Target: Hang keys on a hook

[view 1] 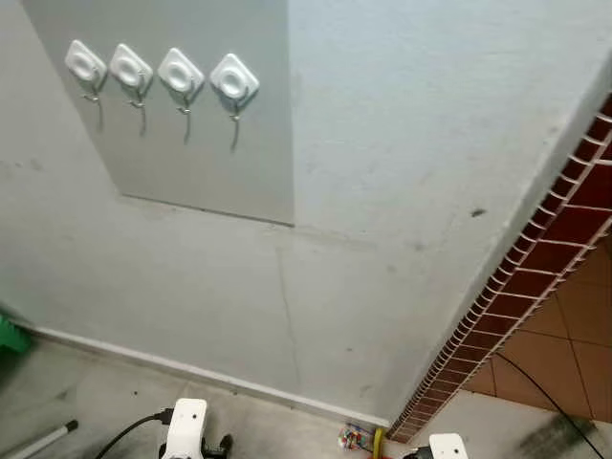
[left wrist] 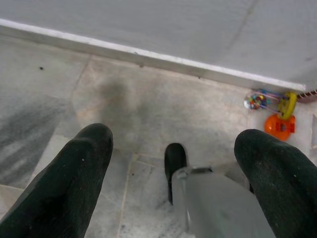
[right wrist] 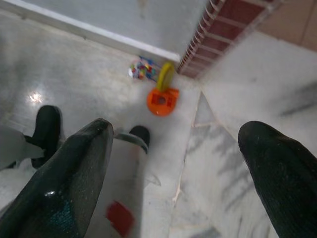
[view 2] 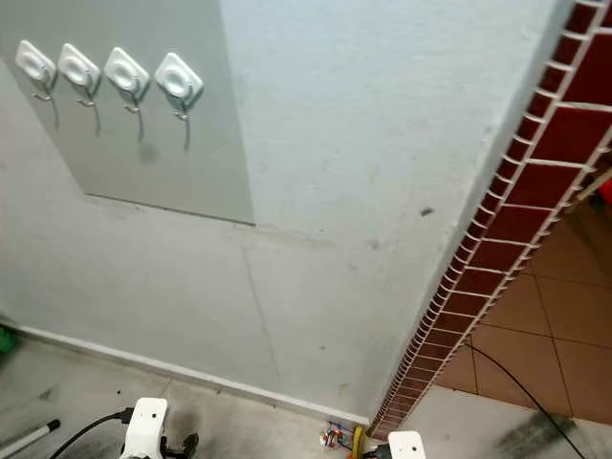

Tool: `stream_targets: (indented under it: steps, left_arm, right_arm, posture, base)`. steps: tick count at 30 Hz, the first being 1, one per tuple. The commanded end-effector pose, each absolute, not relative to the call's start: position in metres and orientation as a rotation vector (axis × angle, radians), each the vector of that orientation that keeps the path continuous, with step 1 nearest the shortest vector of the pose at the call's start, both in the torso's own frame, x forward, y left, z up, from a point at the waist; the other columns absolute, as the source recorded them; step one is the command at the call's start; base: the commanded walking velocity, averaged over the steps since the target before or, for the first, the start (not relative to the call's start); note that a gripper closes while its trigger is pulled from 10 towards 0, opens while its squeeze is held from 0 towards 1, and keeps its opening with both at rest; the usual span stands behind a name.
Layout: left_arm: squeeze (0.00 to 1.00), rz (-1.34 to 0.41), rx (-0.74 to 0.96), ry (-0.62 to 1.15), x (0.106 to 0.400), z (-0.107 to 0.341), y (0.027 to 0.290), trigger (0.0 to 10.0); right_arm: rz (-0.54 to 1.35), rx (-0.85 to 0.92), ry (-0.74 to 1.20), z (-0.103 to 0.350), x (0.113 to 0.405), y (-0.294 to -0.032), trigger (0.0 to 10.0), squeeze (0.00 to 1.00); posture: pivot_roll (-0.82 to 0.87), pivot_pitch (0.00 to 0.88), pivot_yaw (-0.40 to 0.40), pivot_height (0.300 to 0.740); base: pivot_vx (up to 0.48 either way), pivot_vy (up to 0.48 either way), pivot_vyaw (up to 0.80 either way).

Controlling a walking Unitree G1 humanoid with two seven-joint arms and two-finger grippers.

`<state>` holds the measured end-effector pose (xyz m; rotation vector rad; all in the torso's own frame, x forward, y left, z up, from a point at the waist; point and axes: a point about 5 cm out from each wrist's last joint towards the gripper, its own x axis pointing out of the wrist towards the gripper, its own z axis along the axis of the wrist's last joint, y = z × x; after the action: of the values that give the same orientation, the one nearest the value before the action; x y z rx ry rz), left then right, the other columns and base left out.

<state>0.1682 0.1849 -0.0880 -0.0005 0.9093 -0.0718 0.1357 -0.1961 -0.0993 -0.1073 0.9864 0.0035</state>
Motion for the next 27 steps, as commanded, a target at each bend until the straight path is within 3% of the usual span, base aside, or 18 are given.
stream_targets:
  steps: [1,8,27]
  left_arm:
    - [0.0,-0.058,-0.007,0.919,0.166,-0.0888,0.1873,10.0]
    - [0.0,-0.067,0.003,0.919,0.1658,-0.0889,0.1865,10.0]
    - [0.0,-0.088,0.026,0.925,0.165,-0.0895,0.1846,10.0]
  right_arm:
    - [0.01,-0.113,1.005,-0.1013,0.1301,-0.1963,10.0,0.0]
    - [0.018,-0.118,1.005,-0.1013,0.1298,-0.1962,10.0,0.0]
    - [0.024,-0.128,1.008,-0.1016,0.1281,-0.1975,10.0,0.0]
  posture:
    - [-0.08,0.0,0.035,0.74]
    - [-0.08,0.0,0.031,0.74]
    - [-0.09,0.0,0.035,0.74]
  base:
    - [0.0,0.0,0.8]
    - [0.0,0.296,0.8]
    - [0.0,0.0,0.8]
